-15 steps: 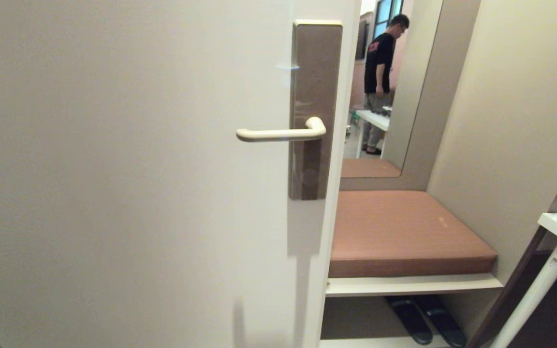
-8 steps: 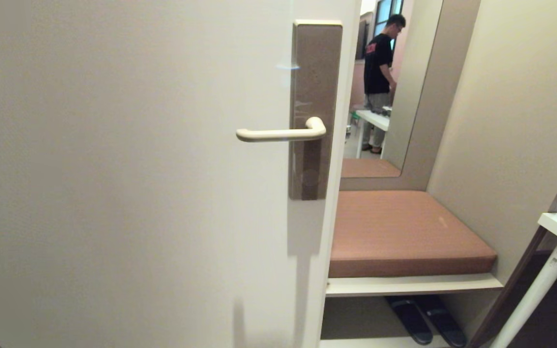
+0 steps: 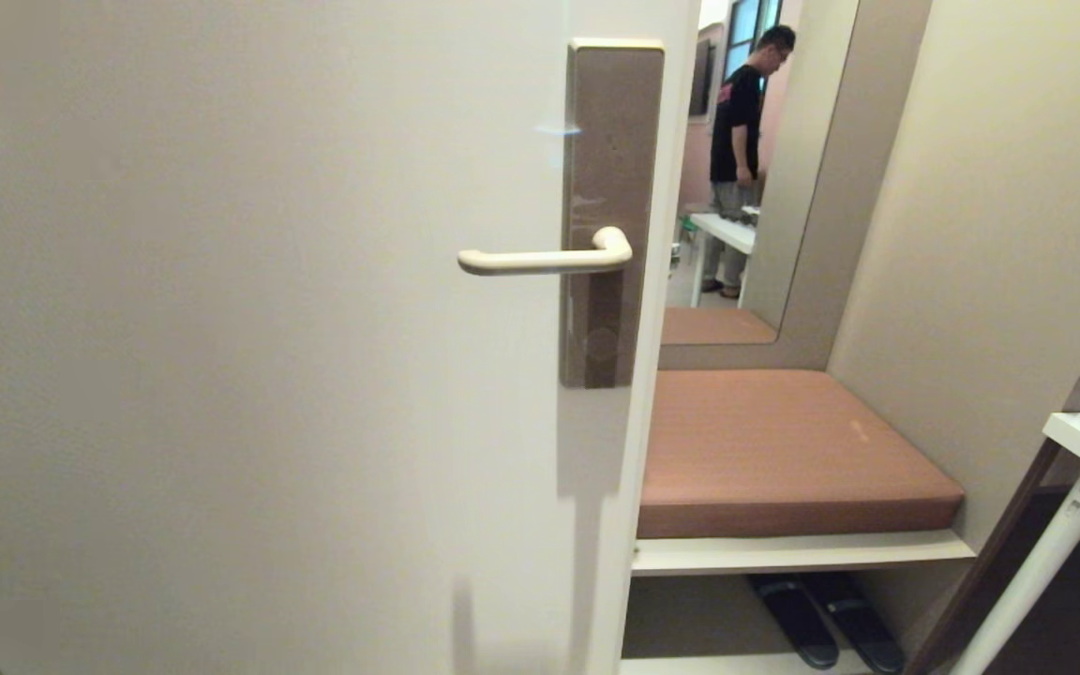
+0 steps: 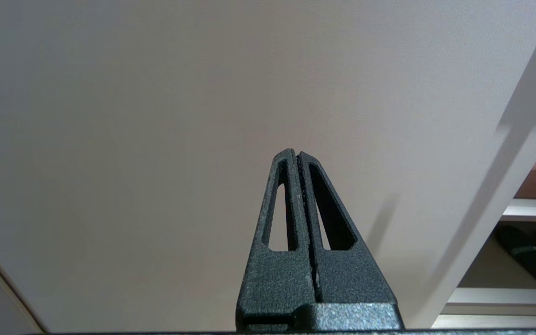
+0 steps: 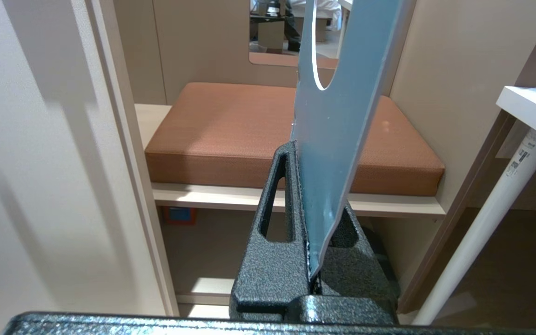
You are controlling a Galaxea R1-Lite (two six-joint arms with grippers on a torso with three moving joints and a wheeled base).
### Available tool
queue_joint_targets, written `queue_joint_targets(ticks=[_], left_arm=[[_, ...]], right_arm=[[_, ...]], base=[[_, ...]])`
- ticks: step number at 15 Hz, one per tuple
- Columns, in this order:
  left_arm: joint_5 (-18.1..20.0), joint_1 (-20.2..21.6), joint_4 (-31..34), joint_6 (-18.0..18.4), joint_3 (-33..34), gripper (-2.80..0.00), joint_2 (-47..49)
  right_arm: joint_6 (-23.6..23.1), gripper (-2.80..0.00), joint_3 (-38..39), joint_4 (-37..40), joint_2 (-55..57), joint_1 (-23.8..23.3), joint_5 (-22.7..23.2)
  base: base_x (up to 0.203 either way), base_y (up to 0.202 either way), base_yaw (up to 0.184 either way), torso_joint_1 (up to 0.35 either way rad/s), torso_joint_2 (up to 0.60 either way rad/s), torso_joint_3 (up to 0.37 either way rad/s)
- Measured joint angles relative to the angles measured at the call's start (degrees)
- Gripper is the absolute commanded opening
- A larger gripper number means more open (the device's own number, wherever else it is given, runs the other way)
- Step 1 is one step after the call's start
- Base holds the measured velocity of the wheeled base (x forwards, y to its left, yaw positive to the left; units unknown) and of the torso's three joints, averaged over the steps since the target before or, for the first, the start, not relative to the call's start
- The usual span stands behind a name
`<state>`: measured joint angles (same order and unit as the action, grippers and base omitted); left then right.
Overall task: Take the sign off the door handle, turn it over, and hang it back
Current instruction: Hand it to the other hand
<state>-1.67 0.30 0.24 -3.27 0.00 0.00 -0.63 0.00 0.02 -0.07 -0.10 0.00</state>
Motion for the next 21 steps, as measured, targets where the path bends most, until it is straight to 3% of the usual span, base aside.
queue_joint_targets(ticks=[16, 21], left_arm=[[-0.04, 0.05, 0.00, 0.00, 0.00, -2.80, 0.00], [0.03, 0.02, -0.02, 0.21, 0.00, -2.80, 0.00]], right_arm=[[-0.05, -2.80, 0.00, -0.02, 0.00, 0.00, 0.00], [-0.05, -2.80, 0.00, 0.02, 0.00, 0.05, -0.02]], base=[[0.000, 0.000, 0.000, 0.000, 0.00, 0.000], [0.001, -0.146, 0.001, 0.001, 0.00, 0.000]])
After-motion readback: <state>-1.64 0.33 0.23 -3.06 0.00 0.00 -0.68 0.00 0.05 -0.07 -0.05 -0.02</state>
